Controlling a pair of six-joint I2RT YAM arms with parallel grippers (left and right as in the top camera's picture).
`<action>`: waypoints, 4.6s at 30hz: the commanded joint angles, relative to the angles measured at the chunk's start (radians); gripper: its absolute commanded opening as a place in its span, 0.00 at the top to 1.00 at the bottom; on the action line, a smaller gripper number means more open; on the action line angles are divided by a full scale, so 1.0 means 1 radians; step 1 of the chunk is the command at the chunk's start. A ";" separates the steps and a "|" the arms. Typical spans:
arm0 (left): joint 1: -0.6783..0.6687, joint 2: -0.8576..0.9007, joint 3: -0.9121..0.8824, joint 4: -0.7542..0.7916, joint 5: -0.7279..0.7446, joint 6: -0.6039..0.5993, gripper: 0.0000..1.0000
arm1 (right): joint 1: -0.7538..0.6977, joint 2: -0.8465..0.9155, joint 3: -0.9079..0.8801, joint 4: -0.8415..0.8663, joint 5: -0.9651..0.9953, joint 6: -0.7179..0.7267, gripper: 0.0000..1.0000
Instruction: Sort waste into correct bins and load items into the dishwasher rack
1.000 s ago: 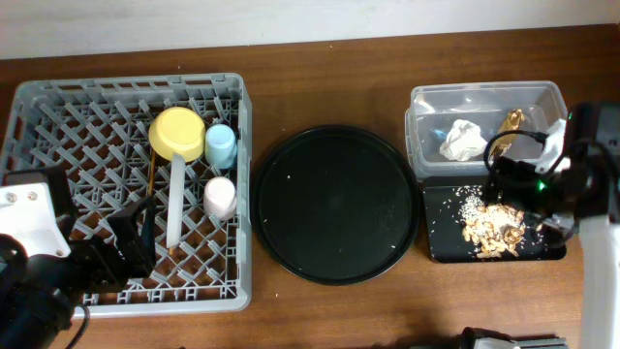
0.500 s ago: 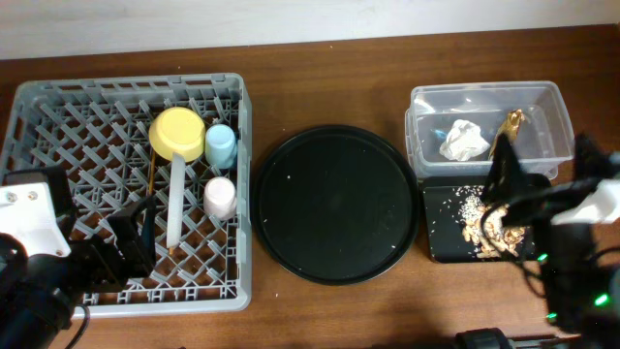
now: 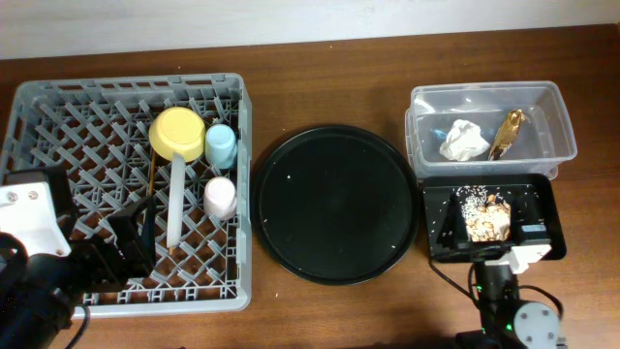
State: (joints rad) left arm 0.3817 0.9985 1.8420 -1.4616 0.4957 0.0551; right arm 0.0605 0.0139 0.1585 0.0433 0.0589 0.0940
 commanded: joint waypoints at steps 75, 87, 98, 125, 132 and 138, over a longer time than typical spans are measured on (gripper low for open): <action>-0.319 -0.570 -0.668 0.489 -0.252 -0.010 0.01 | -0.050 -0.010 -0.153 -0.125 -0.040 -0.165 0.01; -0.319 -0.882 -1.378 1.562 -0.255 -0.010 0.01 | -0.050 -0.011 -0.153 -0.125 -0.040 -0.165 0.01; -0.323 -0.993 -1.653 1.652 -0.403 -0.071 0.01 | -0.050 -0.010 -0.153 -0.125 -0.040 -0.165 0.01; -0.323 -0.993 -1.833 1.378 -0.493 -0.118 0.01 | -0.050 -0.010 -0.153 -0.125 -0.040 -0.164 0.01; -0.323 -0.993 -1.833 1.378 -0.493 -0.118 0.01 | -0.050 -0.010 -0.153 -0.125 -0.040 -0.165 0.01; -0.323 -0.993 -1.833 1.378 -0.493 -0.118 0.01 | -0.050 -0.010 -0.153 -0.125 -0.040 -0.165 0.01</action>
State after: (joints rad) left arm 0.0635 0.0147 0.0120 -0.0788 0.0101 -0.0723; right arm 0.0181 0.0120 0.0135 -0.0776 0.0208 -0.0788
